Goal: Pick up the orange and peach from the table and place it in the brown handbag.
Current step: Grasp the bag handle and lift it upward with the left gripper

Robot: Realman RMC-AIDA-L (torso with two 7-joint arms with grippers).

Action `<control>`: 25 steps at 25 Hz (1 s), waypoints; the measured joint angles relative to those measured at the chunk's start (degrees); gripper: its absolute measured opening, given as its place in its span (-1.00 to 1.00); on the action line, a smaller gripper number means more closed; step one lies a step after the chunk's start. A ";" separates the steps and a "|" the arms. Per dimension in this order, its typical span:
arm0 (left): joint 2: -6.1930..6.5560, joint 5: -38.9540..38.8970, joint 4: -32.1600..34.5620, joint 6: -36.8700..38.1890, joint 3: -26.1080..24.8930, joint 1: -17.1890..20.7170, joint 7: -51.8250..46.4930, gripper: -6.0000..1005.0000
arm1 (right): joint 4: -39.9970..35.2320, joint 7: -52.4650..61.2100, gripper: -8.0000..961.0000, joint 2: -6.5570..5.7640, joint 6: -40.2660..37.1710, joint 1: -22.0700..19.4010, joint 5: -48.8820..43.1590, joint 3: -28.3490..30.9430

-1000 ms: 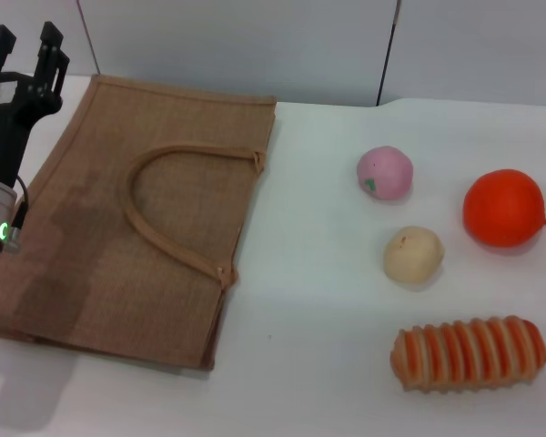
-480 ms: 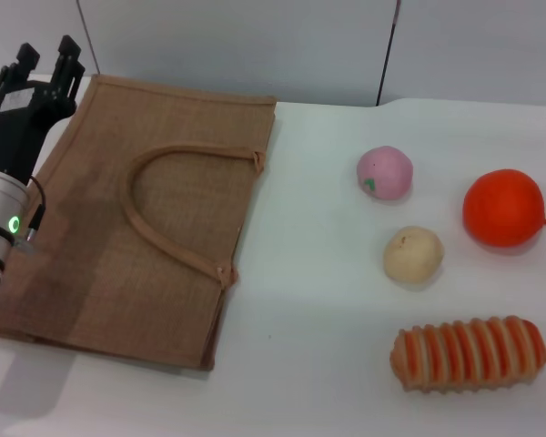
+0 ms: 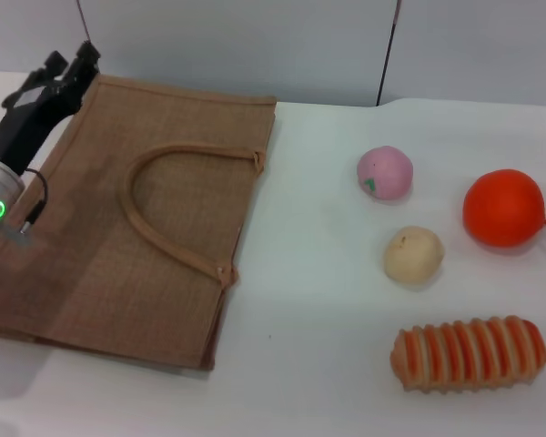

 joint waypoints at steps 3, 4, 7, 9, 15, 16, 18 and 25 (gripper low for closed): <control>-0.18 7.42 5.67 2.49 0.00 0.32 -9.85 0.22 | -0.02 0.02 0.78 0.01 0.02 0.05 0.00 -0.04; -0.18 10.81 8.12 3.52 0.00 0.33 -14.35 0.22 | -0.02 0.02 0.78 0.02 0.03 0.05 0.00 -0.06; -0.26 19.26 14.52 5.14 -0.01 0.34 -24.95 0.22 | -0.02 0.04 0.78 0.03 0.03 0.08 0.01 -0.08; -0.36 23.31 17.63 5.42 -0.01 0.34 -29.75 0.22 | -0.02 0.04 0.78 0.03 0.03 0.14 0.01 -0.09; -0.41 38.87 26.69 6.17 -0.01 -0.47 -45.77 0.22 | -0.02 0.05 0.78 0.03 0.03 0.16 0.01 -0.09; -0.42 41.17 27.98 6.18 0.00 -0.67 -48.04 0.22 | -0.02 0.06 0.78 0.03 0.04 0.16 0.01 -0.09; -0.41 43.49 29.35 6.19 -0.01 -0.91 -50.36 0.22 | -0.02 0.05 0.78 0.03 0.03 0.18 0.01 -0.09; -0.26 67.68 40.38 3.84 -0.01 -3.92 -72.31 0.22 | -0.07 0.06 0.78 0.03 0.03 0.22 0.01 -0.09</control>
